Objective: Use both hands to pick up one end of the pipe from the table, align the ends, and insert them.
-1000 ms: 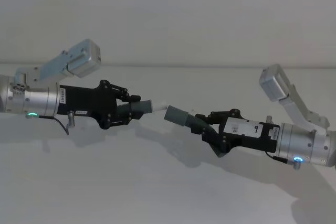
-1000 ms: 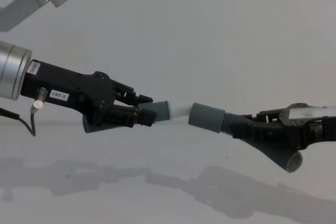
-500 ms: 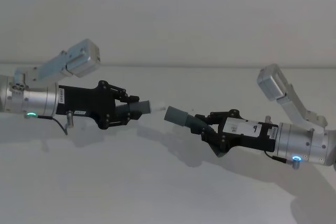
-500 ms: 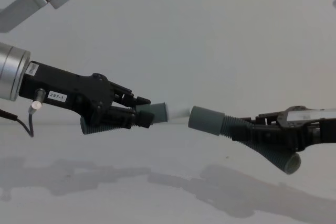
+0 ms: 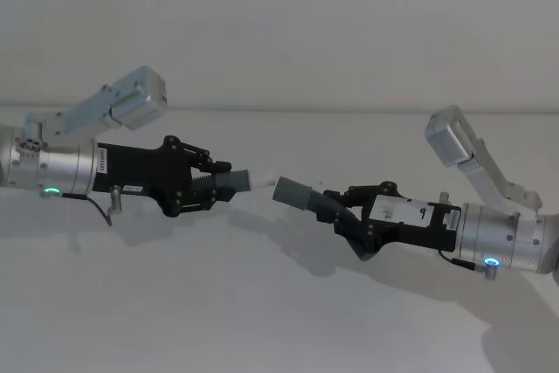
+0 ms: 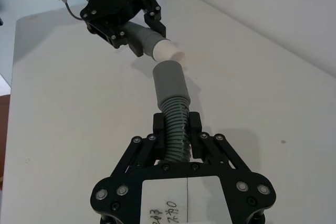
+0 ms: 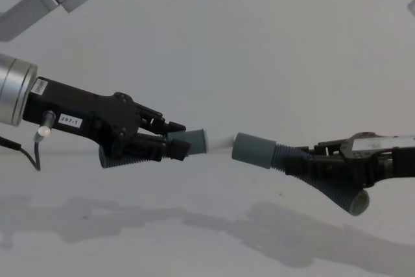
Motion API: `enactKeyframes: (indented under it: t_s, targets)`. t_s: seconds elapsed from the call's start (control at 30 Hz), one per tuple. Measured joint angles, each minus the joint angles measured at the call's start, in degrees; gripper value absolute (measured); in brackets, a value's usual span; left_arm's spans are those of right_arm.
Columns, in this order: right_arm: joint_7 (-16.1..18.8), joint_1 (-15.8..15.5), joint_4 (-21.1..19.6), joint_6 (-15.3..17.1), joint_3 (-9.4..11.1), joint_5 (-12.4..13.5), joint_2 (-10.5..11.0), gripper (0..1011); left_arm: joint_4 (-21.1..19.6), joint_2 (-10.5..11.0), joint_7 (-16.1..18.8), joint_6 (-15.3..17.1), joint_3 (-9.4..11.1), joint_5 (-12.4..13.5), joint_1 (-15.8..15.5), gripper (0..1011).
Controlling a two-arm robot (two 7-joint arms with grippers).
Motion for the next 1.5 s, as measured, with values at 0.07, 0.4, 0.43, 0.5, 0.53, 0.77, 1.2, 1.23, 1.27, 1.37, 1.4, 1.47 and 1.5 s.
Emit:
enactKeyframes:
  t_s: [0.07, 0.4, 0.43, 0.5, 0.53, 0.77, 1.2, 1.23, 1.27, 1.37, 1.4, 1.47, 1.5]
  targets:
    - [0.0, 0.1, 0.1, -0.1, -0.1, 0.0, 0.0, 262, 0.0, 0.0, -0.1, 0.0, 0.1, -0.1, -0.1, 365]
    - [0.0, 0.8, 0.8, -0.5, -0.6, 0.3, 0.0, 262, 0.0, 0.2, -0.4, 0.0, 0.7, -0.4, -0.3, 365]
    - [0.0, 0.8, 0.8, -0.6, -0.6, 0.3, 0.0, 262, 0.0, 0.2, -0.5, 0.0, 0.8, -0.5, -0.3, 365]
    - [0.0, 1.0, 1.0, -0.7, -0.7, 0.4, -0.1, 262, 0.0, 0.3, -0.5, 0.0, 0.9, -0.6, -0.4, 365]
    - [0.0, 1.0, 1.0, -0.7, -0.7, 0.4, -0.1, 262, -0.1, 0.3, -0.6, 0.0, 1.0, -0.6, -0.4, 365]
    - [0.4, 1.5, 1.5, -1.1, -1.2, 0.7, -0.1, 262, -0.2, 0.3, -1.0, 0.0, 1.5, -0.8, -0.7, 365]
    - [1.6, 2.4, 2.3, -1.4, -2.2, 1.2, -0.1, 262, -0.2, 0.6, -1.9, -0.6, 2.3, -1.1, -1.2, 365]
    - [1.7, 2.5, 2.3, -1.4, -2.2, 1.3, -0.1, 262, -0.2, 0.6, -1.9, -0.6, 2.3, -1.1, -1.2, 365]
    - [1.7, 2.5, 2.3, -1.5, -2.3, 1.3, -0.1, 262, -0.2, 0.6, -1.9, -0.6, 2.4, -1.1, -1.2, 365]
    - [1.9, 2.6, 2.4, -1.5, -2.4, 1.4, -0.1, 262, -0.2, 0.6, -2.0, -0.7, 2.5, -1.2, -1.3, 365]
    - [1.9, 2.6, 2.4, -1.5, -2.4, 1.4, -0.1, 262, -0.2, 0.6, -2.0, -0.7, 2.5, -1.2, -1.3, 365]
    - [2.0, 2.7, 2.5, -1.5, -2.5, 1.5, -0.1, 262, -0.2, 0.6, -2.0, -0.7, 2.6, -1.3, -1.4, 365]
    - [2.0, 2.7, 2.5, -1.5, -2.5, 1.5, -0.1, 262, -0.2, 0.6, -2.1, -0.7, 2.6, -1.3, -1.4, 365]
